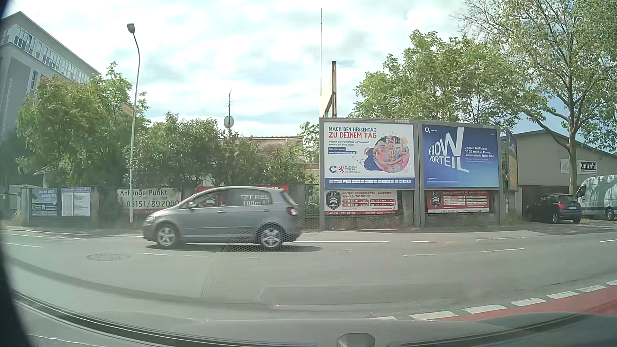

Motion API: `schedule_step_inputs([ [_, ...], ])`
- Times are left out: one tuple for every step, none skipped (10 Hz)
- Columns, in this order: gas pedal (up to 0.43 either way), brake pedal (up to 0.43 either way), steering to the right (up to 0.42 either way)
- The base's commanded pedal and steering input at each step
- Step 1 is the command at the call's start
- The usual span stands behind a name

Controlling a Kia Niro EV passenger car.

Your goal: Follow the waypoints while adhering to traffic rules and regulations

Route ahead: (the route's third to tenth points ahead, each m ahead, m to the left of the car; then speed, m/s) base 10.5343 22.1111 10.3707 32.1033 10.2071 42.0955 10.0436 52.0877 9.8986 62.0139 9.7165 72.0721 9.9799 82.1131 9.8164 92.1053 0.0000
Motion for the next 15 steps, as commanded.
schedule_step_inputs([
  [0.000, 0.177, -0.219],
  [0.000, 0.171, -0.219],
  [0.000, 0.177, -0.219],
  [0.000, 0.177, -0.218],
  [0.000, 0.177, -0.218],
  [0.000, 0.177, -0.219],
  [0.000, 0.177, -0.219],
  [0.000, 0.177, -0.219],
  [0.000, 0.177, -0.219],
  [0.000, 0.177, -0.219],
  [0.000, 0.177, -0.219],
  [0.000, 0.177, -0.218],
  [0.000, 0.171, -0.219],
  [0.000, 0.171, -0.219],
  [0.000, 0.177, -0.219],
])
